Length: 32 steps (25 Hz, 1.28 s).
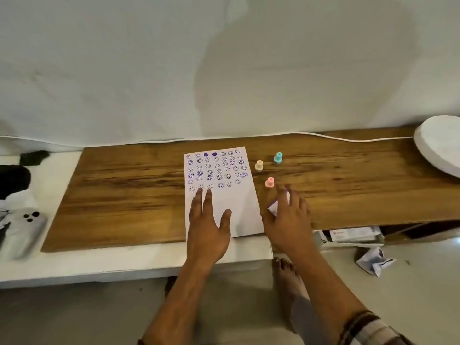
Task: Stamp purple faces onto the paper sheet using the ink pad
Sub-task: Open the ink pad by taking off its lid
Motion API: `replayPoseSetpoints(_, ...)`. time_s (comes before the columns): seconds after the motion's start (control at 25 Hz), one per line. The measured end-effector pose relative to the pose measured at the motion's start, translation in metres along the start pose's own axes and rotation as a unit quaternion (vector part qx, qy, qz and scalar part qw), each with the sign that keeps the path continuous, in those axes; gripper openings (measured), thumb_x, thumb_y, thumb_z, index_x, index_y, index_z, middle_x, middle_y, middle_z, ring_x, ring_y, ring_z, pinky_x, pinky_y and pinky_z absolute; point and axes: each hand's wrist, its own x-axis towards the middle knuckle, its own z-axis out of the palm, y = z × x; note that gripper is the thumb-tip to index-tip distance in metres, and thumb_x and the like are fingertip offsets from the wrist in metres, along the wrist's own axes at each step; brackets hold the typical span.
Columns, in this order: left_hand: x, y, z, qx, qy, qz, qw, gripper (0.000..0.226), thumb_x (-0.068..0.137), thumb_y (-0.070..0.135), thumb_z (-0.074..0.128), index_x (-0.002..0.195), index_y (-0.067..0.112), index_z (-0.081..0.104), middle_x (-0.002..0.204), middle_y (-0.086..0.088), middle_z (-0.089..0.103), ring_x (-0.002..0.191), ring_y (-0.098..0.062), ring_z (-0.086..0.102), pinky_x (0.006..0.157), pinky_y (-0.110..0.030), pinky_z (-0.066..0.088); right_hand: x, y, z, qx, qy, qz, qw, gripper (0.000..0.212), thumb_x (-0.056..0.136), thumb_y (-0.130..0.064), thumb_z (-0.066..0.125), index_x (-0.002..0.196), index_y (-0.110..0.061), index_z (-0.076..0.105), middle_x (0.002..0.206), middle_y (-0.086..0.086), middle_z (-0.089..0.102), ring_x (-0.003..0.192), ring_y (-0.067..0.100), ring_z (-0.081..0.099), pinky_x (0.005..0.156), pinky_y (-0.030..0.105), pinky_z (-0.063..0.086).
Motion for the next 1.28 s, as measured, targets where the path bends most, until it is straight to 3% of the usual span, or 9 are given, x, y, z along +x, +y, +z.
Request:
replayPoseSetpoints(0.12, 0.027, -0.017, 0.030, -0.015, -0.009, -0.023, 1.000, 0.072, 0.097, 0.054, 0.053, 0.160, 0.030, 0.027, 0.173, 0.008, 0.013, 0.157, -0.018, 0.019, 0.120, -0.041, 0.031, 0.031, 0.016, 0.020, -0.005, -0.015, 0.032, 0.999, 0.095, 0.082, -0.057, 0.075, 0.155, -0.033, 0.019, 0.167, 0.009, 0.024, 0.151, 0.040, 0.026, 0.116, 0.059, 0.032)
replayPoseSetpoints(0.32, 0.044, -0.018, 0.039, 0.003, -0.018, -0.018, 1.000, 0.061, 0.097, 0.050, 0.057, 0.151, 0.024, 0.046, 0.165, 0.005, 0.036, 0.152, -0.017, 0.031, 0.118, -0.038, 0.033, 0.047, 0.032, 0.021, -0.022, -0.083, 0.049, 0.995, 0.103, 0.080, -0.055, 0.079, 0.158, -0.031, 0.016, 0.163, 0.009, 0.033, 0.147, 0.037, 0.032, 0.115, 0.055, 0.037)
replayPoseSetpoints(0.52, 0.044, -0.012, 0.044, -0.016, -0.026, -0.004, 1.000, 0.046, 0.098, 0.041, 0.059, 0.141, 0.022, 0.059, 0.154, 0.005, 0.052, 0.143, -0.015, 0.044, 0.113, -0.027, 0.031, 0.049, 0.032, 0.024, 0.006, -0.071, 0.088, 0.994, 0.113, 0.074, -0.063, 0.082, 0.159, -0.026, 0.017, 0.160, 0.009, 0.037, 0.145, 0.035, 0.036, 0.114, 0.052, 0.038)
replayPoseSetpoints(0.64, 0.047, 0.000, 0.043, -0.141, -0.061, -0.046, 0.987, 0.032, 0.100, 0.038, 0.058, 0.127, 0.025, 0.069, 0.137, 0.003, 0.068, 0.126, -0.018, 0.062, 0.114, -0.037, 0.044, 0.050, 0.027, 0.021, 0.098, -0.065, 0.081, 0.990, 0.112, 0.064, -0.068, 0.085, 0.153, -0.028, 0.032, 0.148, 0.003, 0.050, 0.132, 0.030, 0.050, 0.100, 0.052, 0.054)
replayPoseSetpoints(0.72, 0.047, 0.009, 0.044, -0.232, -0.098, -0.079, 0.964, 0.026, 0.103, 0.037, 0.054, 0.116, 0.027, 0.074, 0.125, 0.001, 0.075, 0.113, -0.018, 0.068, 0.106, -0.037, 0.050, 0.047, 0.022, 0.022, 0.089, -0.069, 0.039, 0.993, 0.105, 0.064, -0.065, 0.085, 0.149, -0.027, 0.039, 0.140, 0.002, 0.055, 0.126, 0.027, 0.053, 0.096, 0.048, 0.055)
replayPoseSetpoints(0.84, 0.039, 0.014, 0.045, -0.143, -0.101, -0.042, 0.984, 0.034, 0.103, 0.038, 0.053, 0.129, 0.024, 0.069, 0.133, 0.002, 0.071, 0.114, -0.013, 0.064, 0.098, -0.017, 0.042, 0.040, 0.022, 0.027, 0.053, -0.053, 0.009, 0.997, 0.097, 0.069, -0.058, 0.086, 0.147, -0.022, 0.041, 0.142, 0.004, 0.055, 0.128, 0.028, 0.050, 0.096, 0.041, 0.048)
replayPoseSetpoints(1.0, 0.030, 0.016, 0.058, -0.073, -0.126, -0.017, 0.989, 0.078, 0.082, 0.056, 0.074, 0.149, 0.032, 0.044, 0.152, 0.005, 0.054, 0.135, -0.021, 0.054, 0.108, -0.036, 0.046, 0.049, 0.032, 0.020, 0.094, -0.023, 0.063, 0.993, 0.105, 0.069, -0.059, 0.086, 0.153, -0.027, 0.030, 0.149, 0.004, 0.051, 0.133, 0.031, 0.050, 0.099, 0.050, 0.051)
replayPoseSetpoints(1.08, 0.022, 0.017, 0.069, -0.004, -0.120, 0.020, 0.993, 0.101, 0.072, 0.062, 0.079, 0.155, 0.034, 0.029, 0.156, 0.004, 0.047, 0.141, -0.021, 0.045, 0.111, -0.038, 0.043, 0.056, 0.041, 0.015, 0.094, -0.005, 0.092, 0.991, 0.105, 0.071, -0.059, 0.085, 0.154, -0.030, 0.027, 0.151, 0.005, 0.049, 0.134, 0.032, 0.051, 0.099, 0.053, 0.053)
replayPoseSetpoints(1.28, 0.017, 0.012, 0.086, 0.042, -0.083, 0.051, 0.994, 0.112, 0.071, 0.059, 0.081, 0.158, 0.031, 0.017, 0.158, 0.002, 0.042, 0.145, -0.022, 0.040, 0.111, -0.037, 0.044, 0.071, 0.069, -0.003, 0.055, 0.022, 0.146, 0.987, 0.099, 0.082, -0.055, 0.080, 0.158, -0.025, 0.025, 0.158, 0.010, 0.044, 0.142, 0.037, 0.041, 0.108, 0.055, 0.044)
